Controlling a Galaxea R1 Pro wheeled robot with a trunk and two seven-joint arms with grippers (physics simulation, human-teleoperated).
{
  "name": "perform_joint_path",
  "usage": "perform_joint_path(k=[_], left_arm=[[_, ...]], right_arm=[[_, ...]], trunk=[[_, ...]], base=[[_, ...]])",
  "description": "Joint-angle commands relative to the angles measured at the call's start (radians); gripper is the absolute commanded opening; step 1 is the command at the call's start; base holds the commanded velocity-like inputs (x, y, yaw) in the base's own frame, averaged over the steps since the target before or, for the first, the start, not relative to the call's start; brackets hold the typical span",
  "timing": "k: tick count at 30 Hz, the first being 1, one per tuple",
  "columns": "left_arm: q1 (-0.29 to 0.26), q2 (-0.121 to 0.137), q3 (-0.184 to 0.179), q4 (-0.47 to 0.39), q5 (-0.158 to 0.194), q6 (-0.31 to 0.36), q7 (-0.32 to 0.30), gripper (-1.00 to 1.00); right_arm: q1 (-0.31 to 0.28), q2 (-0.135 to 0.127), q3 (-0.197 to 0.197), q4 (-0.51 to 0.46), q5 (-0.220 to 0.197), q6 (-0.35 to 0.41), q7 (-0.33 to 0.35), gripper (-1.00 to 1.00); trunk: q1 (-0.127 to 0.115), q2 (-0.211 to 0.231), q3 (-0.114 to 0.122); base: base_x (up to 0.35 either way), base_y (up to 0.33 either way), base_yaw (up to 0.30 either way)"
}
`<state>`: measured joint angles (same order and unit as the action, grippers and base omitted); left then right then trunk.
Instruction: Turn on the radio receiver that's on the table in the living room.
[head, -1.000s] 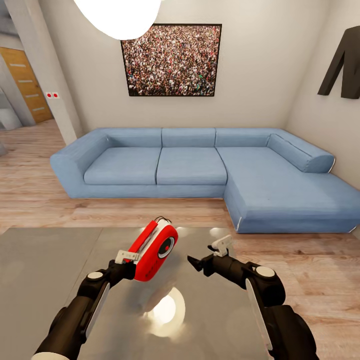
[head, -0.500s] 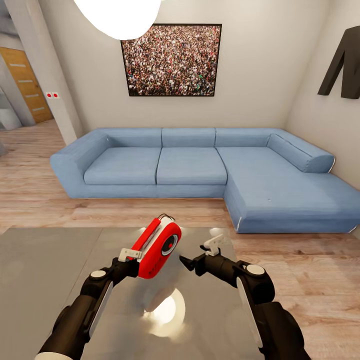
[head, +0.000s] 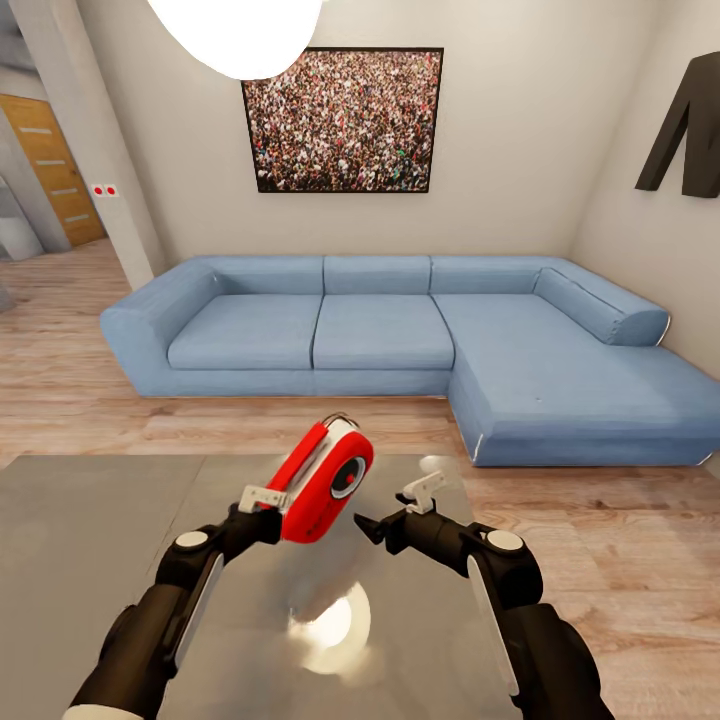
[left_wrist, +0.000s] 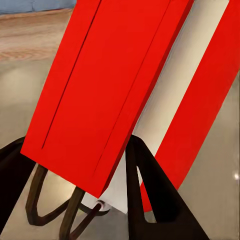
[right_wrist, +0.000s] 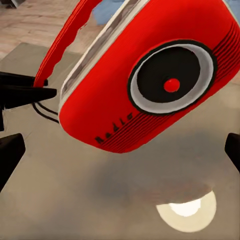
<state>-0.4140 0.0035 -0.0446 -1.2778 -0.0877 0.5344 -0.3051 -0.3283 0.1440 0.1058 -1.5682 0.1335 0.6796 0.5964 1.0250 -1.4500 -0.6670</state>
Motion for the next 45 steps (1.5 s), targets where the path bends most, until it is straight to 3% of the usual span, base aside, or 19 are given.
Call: perform_joint_path(k=[1, 5, 15, 22, 28, 30, 31, 34, 45], left_arm=[[0.0, 0.003, 0.001, -0.027, 0.002, 0.021, -0.052, -1.0], [0.0, 0.007, 0.002, -0.063, 0.001, 0.045, -0.076, -1.0], [0.006, 0.049, 0.004, -0.1, 0.002, 0.05, -0.083, -1.0], [0.007, 0.051, 0.005, -0.102, 0.002, 0.05, -0.083, -1.0], [0.007, 0.08, 0.005, -0.107, 0.004, 0.053, -0.084, -1.0], [0.008, 0.082, 0.005, -0.108, 0.005, 0.053, -0.098, -1.0], [0.008, 0.083, 0.005, -0.109, 0.003, 0.053, -0.157, -1.0], [0.008, 0.084, 0.005, -0.11, 0.001, 0.053, -0.195, -1.0], [0.015, 0.084, 0.005, -0.11, 0.001, 0.053, -0.216, -1.0]], right_arm=[[0.0, 0.0, 0.0, -0.001, 0.0, 0.0, 0.0, 1.0], [0.0, -0.001, 0.0, -0.001, 0.0, -0.001, 0.001, 1.0], [0.0, -0.008, 0.0, -0.003, 0.004, -0.001, 0.002, 1.0], [0.0, -0.01, 0.0, -0.007, 0.005, -0.001, 0.003, 1.0], [0.0, -0.011, 0.0, -0.01, 0.006, 0.0, 0.002, 1.0], [0.0, -0.011, 0.0, -0.011, 0.007, 0.0, 0.002, 1.0], [0.0, -0.011, 0.0, -0.011, 0.008, 0.0, 0.001, 1.0], [0.0, -0.011, 0.0, -0.011, 0.015, 0.0, 0.001, 1.0], [-0.013, -0.009, 0.0, -0.009, 0.037, 0.0, 0.0, 1.0]], trunk=[[0.0, 0.0, 0.0], [0.0, 0.0, 0.0], [0.0, 0.0, 0.0], [0.0, 0.0, 0.0], [0.0, 0.0, 0.0], [0.0, 0.0, 0.0], [0.0, 0.0, 0.0], [0.0, 0.0, 0.0], [0.0, 0.0, 0.0]], base=[[0.0, 0.0, 0.0], [0.0, 0.0, 0.0], [0.0, 0.0, 0.0], [0.0, 0.0, 0.0], [0.0, 0.0, 0.0], [0.0, 0.0, 0.0], [0.0, 0.0, 0.0], [0.0, 0.0, 0.0], [0.0, 0.0, 0.0]])
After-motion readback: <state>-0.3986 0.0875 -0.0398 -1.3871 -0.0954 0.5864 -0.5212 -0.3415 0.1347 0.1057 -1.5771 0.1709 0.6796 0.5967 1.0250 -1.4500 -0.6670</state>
